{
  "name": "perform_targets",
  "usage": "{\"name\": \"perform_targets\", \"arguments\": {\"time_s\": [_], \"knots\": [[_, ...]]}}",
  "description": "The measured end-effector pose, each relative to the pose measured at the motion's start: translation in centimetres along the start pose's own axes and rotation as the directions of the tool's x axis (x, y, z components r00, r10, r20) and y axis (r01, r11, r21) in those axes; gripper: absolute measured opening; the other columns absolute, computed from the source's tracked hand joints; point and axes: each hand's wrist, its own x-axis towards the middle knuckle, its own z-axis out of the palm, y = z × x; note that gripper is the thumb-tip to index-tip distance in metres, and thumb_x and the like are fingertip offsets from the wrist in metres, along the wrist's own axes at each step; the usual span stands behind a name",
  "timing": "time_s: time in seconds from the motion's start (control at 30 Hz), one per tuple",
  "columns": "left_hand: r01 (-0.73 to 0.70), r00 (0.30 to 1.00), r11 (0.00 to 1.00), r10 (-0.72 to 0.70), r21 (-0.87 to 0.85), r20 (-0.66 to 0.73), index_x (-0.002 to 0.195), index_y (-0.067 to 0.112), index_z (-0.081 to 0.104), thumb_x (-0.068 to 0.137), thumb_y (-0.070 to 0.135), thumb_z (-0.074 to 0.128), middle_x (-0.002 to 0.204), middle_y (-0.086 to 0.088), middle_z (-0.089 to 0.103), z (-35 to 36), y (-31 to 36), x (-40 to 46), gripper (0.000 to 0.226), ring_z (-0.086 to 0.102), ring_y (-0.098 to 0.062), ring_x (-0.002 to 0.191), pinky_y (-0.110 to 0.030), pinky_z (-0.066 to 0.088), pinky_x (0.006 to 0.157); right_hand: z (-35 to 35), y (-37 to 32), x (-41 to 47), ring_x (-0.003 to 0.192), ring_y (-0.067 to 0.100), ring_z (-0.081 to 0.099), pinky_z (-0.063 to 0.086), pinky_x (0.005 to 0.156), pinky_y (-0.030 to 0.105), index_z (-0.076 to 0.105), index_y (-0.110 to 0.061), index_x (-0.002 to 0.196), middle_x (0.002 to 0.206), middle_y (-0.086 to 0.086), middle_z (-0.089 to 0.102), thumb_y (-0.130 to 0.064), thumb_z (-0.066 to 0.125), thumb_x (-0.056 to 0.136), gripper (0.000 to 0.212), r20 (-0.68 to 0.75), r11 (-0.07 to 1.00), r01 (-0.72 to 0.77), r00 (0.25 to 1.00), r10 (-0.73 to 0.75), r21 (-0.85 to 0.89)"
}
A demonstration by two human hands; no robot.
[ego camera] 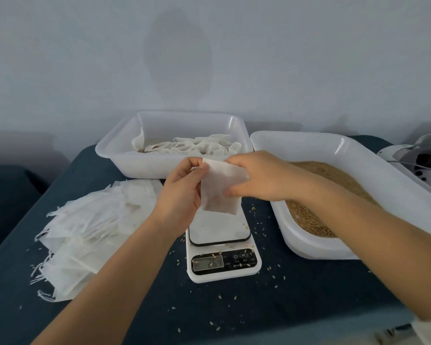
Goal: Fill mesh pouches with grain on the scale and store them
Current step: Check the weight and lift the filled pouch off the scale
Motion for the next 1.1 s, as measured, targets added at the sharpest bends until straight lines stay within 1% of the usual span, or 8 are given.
{"name": "perform_targets", "arguments": {"time_s": [0.1,0.17,0.27,0.5,0.7,0.83,1.0,1.1], "knots": [[-0.003,1.0,0.999,0.004,0.054,-0.027,0.077,0.018,0.059,0.095,0.013,0.049,0.077,-0.001,0.064,-1.1,-0.7,-0.5,0.022,0.061,-0.012,0.072,-0.026,0.051,0.066,1.0,-0.2,1.7,0.046,0.005,0.035,0.028,0.045,0.017,0.048,-0.01,0.066,0.057,-0.006,0.039,-0.028,0.067,0.085,0.032,0.012,0.998,0.022,1.0,-0.023,0.052],[-0.021,0.999,0.986,0.027,0.166,-0.032,0.085,0.017,0.06,0.09,0.019,0.059,0.084,-0.004,0.066,-2.0,-1.4,-0.9,0.006,0.063,-0.015,0.078,-0.027,0.052,0.069,1.5,-0.2,2.2,0.045,0.004,0.034,0.028,0.045,0.015,0.04,-0.015,0.06,0.056,-0.006,0.034,-0.025,0.065,0.087,0.038,0.04,0.998,0.041,0.998,-0.043,0.056],[0.0,1.0,0.916,0.009,0.401,-0.02,0.099,0.016,0.061,0.074,0.026,0.074,0.096,-0.004,0.069,-3.1,-2.4,-1.2,0.03,0.065,-0.016,0.087,-0.027,0.051,0.072,2.3,0.2,2.6,0.042,-0.007,0.041,0.032,0.042,0.005,0.04,-0.022,0.057,0.055,-0.01,0.034,-0.017,0.063,0.09,0.041,0.129,0.992,0.044,0.99,-0.059,0.12],[0.066,0.996,0.792,-0.016,0.607,-0.088,0.093,0.021,0.06,0.085,0.012,0.065,0.092,0.002,0.069,-4.0,-4.0,-1.0,0.013,0.064,-0.01,0.077,-0.021,0.049,0.065,4.0,1.5,4.5,0.069,0.008,0.056,0.052,0.057,0.016,0.064,-0.007,0.091,0.079,0.001,0.057,-0.023,0.061,0.092,0.016,0.285,0.993,-0.055,0.958,0.024,0.1],[0.112,0.989,0.759,-0.023,0.642,-0.146,0.094,0.027,0.057,0.085,0.013,0.064,0.094,0.005,0.067,-3.8,-4.7,-0.5,0.018,0.064,-0.011,0.079,-0.025,0.051,0.067,4.8,1.7,5.4,0.072,0.012,0.056,0.045,0.058,0.017,0.062,-0.023,0.086,0.081,-0.002,0.061,-0.026,0.062,0.09,0.005,0.275,0.997,-0.077,0.959,0.07,0.015],[0.112,0.99,0.713,-0.019,0.692,-0.141,0.107,0.026,0.055,0.085,0.016,0.065,0.098,0.008,0.066,-3.8,-4.9,-0.3,0.026,0.064,-0.008,0.088,-0.023,0.051,0.073,4.9,1.7,5.1,0.098,0.018,0.059,0.048,0.087,0.034,0.061,-0.019,0.116,0.109,0.001,0.064,-0.03,0.063,0.089,0.029,0.271,0.991,-0.103,0.955,0.121,-0.08],[0.065,0.994,0.706,0.014,0.705,-0.105,0.11,0.026,0.054,0.086,0.013,0.063,0.101,0.014,0.063,-4.0,-5.0,-0.2,0.029,0.061,0.0,0.092,-0.014,0.047,0.072,3.7,1.1,3.5,0.098,0.009,0.05,0.038,0.082,0.022,0.053,-0.02,0.13,0.123,-0.003,0.058,-0.028,0.057,0.093,0.038,0.132,0.981,-0.115,0.982,0.136,-0.153],[0.035,0.995,0.688,0.041,0.725,-0.087,0.116,0.023,0.054,0.086,0.012,0.064,0.105,0.013,0.061,-4.1,-5.1,-0.1,0.033,0.058,0.0,0.098,-0.01,0.044,0.076,2.6,0.5,1.7,0.1,0.01,0.056,0.041,0.081,0.022,0.054,-0.023,0.128,0.112,-0.007,0.06,-0.026,0.054,0.094,0.034,0.04,0.987,-0.146,0.988,0.148,-0.062]]}}
